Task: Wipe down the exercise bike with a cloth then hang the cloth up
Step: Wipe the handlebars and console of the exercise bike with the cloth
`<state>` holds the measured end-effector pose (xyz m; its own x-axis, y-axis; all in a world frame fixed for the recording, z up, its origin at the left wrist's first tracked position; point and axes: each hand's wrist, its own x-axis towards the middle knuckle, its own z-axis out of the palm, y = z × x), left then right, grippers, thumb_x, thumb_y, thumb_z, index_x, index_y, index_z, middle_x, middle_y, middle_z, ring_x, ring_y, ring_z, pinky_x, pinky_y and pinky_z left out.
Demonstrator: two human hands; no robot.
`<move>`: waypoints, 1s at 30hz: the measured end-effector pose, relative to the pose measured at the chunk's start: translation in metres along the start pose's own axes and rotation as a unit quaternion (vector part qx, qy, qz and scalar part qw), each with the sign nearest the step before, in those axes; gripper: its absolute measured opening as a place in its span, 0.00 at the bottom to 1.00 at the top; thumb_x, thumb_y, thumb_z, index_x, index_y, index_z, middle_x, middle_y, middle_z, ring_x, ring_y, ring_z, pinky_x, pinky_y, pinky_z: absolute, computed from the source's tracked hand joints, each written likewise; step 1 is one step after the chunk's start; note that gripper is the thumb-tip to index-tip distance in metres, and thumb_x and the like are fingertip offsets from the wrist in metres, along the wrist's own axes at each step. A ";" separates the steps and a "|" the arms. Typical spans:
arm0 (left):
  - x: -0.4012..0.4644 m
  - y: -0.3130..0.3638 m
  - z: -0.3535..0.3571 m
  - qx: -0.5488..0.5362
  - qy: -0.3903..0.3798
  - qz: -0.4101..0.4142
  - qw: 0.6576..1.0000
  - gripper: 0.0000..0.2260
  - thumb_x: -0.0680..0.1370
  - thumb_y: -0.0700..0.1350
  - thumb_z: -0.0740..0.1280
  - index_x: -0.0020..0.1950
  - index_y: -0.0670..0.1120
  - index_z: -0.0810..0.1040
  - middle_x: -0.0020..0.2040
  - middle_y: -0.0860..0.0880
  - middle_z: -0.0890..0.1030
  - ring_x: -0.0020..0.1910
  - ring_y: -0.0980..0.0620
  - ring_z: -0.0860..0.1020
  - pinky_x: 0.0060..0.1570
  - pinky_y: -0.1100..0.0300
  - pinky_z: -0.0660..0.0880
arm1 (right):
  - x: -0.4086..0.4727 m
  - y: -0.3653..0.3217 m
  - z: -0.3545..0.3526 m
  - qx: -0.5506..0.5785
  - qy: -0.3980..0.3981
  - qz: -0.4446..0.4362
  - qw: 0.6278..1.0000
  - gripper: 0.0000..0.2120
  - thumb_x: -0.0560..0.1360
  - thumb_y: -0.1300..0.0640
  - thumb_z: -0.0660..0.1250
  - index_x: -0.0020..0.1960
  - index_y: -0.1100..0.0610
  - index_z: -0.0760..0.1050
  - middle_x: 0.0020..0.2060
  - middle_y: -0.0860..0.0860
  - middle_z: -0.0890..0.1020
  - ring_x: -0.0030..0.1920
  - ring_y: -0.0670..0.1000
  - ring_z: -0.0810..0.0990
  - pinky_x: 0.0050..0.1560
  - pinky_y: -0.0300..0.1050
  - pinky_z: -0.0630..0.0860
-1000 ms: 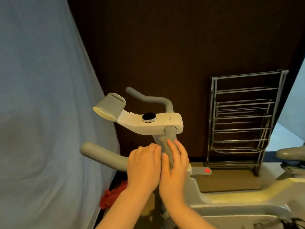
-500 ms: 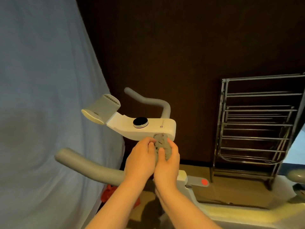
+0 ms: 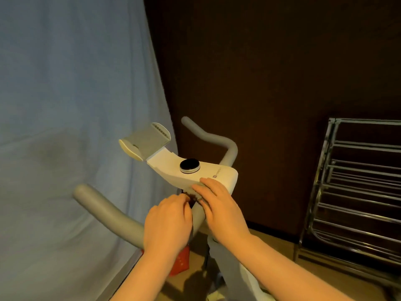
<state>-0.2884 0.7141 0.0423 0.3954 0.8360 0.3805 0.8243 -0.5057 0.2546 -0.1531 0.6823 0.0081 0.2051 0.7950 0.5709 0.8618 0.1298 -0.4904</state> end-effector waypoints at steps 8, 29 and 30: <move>0.009 0.010 -0.005 -0.009 -0.035 -0.038 0.999 0.13 0.82 0.51 0.55 0.63 0.56 0.74 0.61 0.57 0.76 0.59 0.54 0.74 0.51 0.59 0.69 | 0.009 0.035 -0.013 0.021 -0.021 0.040 0.999 0.21 0.83 0.56 0.57 0.75 0.50 0.63 0.75 0.44 0.58 0.74 0.40 0.52 0.73 0.33 0.50; 0.065 0.039 0.033 -0.088 -0.085 0.086 0.989 0.22 0.83 0.46 0.53 0.77 0.50 0.56 0.79 0.50 0.52 0.77 0.53 0.49 0.76 0.57 0.44 | 0.049 0.033 -0.009 -0.017 -0.004 0.154 0.988 0.19 0.84 0.54 0.53 0.73 0.45 0.66 0.69 0.39 0.62 0.70 0.36 0.53 0.65 0.32 0.53; 0.065 0.038 0.034 -0.085 -0.093 0.091 0.988 0.22 0.83 0.46 0.54 0.77 0.50 0.55 0.79 0.50 0.50 0.77 0.53 0.47 0.76 0.55 0.43 | 0.054 0.038 -0.011 -0.015 -0.003 0.174 0.985 0.18 0.84 0.53 0.53 0.73 0.45 0.66 0.71 0.41 0.62 0.71 0.38 0.55 0.63 0.32 0.54</move>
<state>-0.2176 0.7559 0.0467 0.6116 0.7449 0.2668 0.6594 -0.6662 0.3485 -0.1042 0.7236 0.0283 0.4880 0.7913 0.3684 0.7530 -0.1682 -0.6362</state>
